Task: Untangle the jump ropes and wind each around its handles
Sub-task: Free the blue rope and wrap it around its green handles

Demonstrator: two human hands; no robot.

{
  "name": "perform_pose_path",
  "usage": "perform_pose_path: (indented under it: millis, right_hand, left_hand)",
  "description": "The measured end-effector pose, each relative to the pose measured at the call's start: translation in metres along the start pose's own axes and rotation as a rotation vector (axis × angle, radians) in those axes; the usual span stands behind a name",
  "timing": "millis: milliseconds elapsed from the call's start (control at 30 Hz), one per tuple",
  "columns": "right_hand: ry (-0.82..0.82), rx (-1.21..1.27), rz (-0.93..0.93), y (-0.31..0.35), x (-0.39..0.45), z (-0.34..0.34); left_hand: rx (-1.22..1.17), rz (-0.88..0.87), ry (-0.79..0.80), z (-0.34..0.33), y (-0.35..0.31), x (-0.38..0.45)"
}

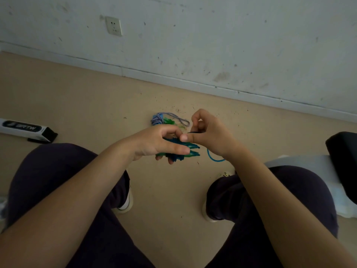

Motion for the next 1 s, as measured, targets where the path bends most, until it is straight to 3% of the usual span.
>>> perform_pose_path:
  millis: [167,333,500,667,1000]
  right_hand:
    - [0.03,-0.009,-0.064,0.006,-0.002,0.0]
    - [0.103,0.157,-0.059,0.012,-0.007,-0.003]
    - [0.111,0.112,-0.115,0.003,-0.007,-0.004]
    - [0.112,0.071,-0.122,-0.002,-0.004,-0.008]
    - [0.069,-0.108,-0.149,0.001,-0.002,-0.012]
  left_hand:
    - [-0.054,-0.068,-0.117,-0.001,0.0,0.002]
    - [-0.143,-0.173,-0.225,-0.001,-0.002,0.002]
    - [-0.318,-0.155,-0.413,0.005,0.0,0.005]
    - [-0.564,-0.14,-0.357,0.009,0.001,0.007]
    - [-0.437,-0.144,-0.699,0.019,0.011,0.016]
Point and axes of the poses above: each hand's wrist, its own x-axis towards the middle knuckle, its own z-axis out of the back of the hand, y = z × x, the point moved 1 cm from there along x, towards the middle knuckle, and after that the axes turned 1 degree about -x, right-handed, at the moved point
